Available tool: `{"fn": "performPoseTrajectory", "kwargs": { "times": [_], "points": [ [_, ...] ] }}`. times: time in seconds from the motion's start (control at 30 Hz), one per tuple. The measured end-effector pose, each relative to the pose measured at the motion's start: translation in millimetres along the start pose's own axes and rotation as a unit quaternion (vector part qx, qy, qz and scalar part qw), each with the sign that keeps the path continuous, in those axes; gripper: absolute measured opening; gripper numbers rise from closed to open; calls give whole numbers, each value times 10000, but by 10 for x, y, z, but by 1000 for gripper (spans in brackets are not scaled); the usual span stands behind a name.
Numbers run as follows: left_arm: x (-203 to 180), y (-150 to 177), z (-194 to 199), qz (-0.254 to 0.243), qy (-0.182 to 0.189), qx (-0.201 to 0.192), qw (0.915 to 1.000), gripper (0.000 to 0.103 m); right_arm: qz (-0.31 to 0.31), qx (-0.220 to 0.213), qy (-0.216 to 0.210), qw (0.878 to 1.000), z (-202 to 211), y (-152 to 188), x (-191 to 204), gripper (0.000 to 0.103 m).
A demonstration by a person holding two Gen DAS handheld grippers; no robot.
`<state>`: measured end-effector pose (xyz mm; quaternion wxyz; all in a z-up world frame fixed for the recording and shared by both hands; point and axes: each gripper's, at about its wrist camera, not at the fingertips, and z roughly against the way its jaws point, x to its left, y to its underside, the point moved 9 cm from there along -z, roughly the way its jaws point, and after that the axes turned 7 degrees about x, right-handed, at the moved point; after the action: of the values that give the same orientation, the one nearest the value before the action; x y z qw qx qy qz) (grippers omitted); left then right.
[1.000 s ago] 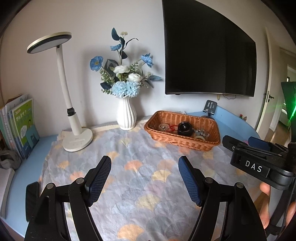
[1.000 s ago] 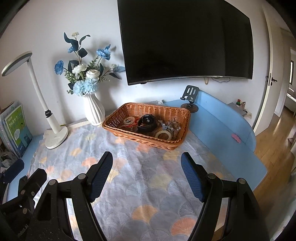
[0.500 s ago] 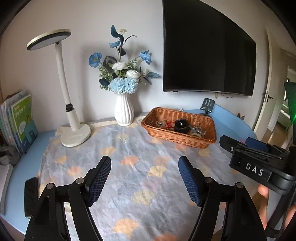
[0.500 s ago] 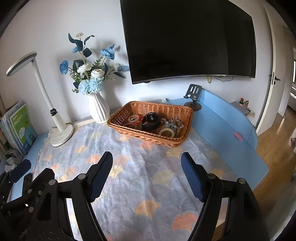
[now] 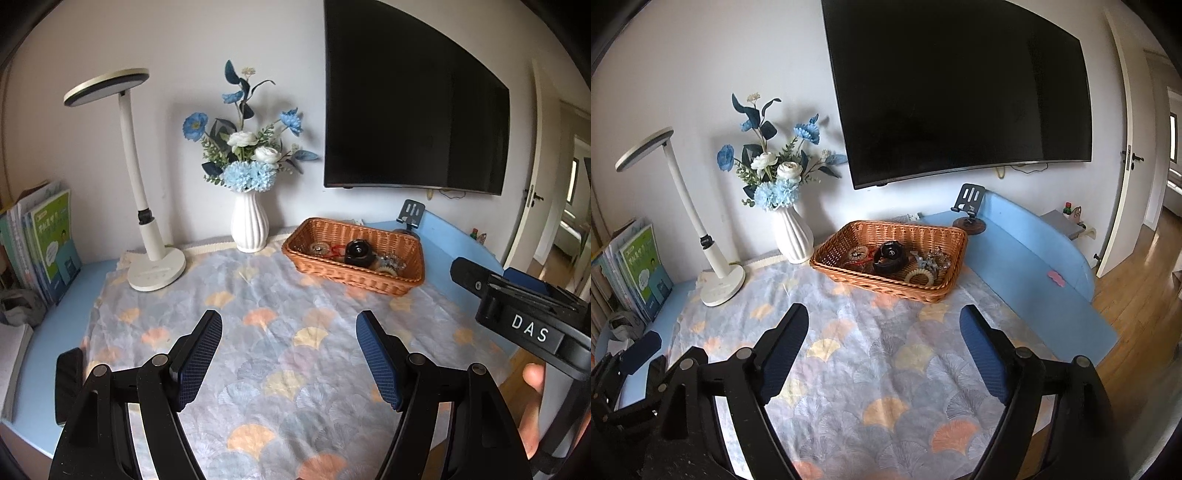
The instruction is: Organize jewelry
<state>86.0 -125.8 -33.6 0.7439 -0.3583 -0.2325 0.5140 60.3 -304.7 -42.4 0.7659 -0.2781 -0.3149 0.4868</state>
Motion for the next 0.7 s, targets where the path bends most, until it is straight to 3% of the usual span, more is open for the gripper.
{"fn": "performPoseTrajectory", "kwargs": {
  "times": [0.23,0.37,0.47,0.7],
  "points": [
    [-102,-4,-16,-110,40,18,9999,76,-146,-101,74,9998,44,-39,-118,86],
    [-114,12,-41,-139,43,68,9999,76,6,-157,365,9992,49,-34,-107,85],
    [-112,12,-42,-134,29,81,9999,76,-37,-113,143,9998,46,-21,-76,86],
    [-89,4,-19,-77,-24,90,9999,76,-155,-94,79,9998,72,-11,-149,86]
  ]
}}
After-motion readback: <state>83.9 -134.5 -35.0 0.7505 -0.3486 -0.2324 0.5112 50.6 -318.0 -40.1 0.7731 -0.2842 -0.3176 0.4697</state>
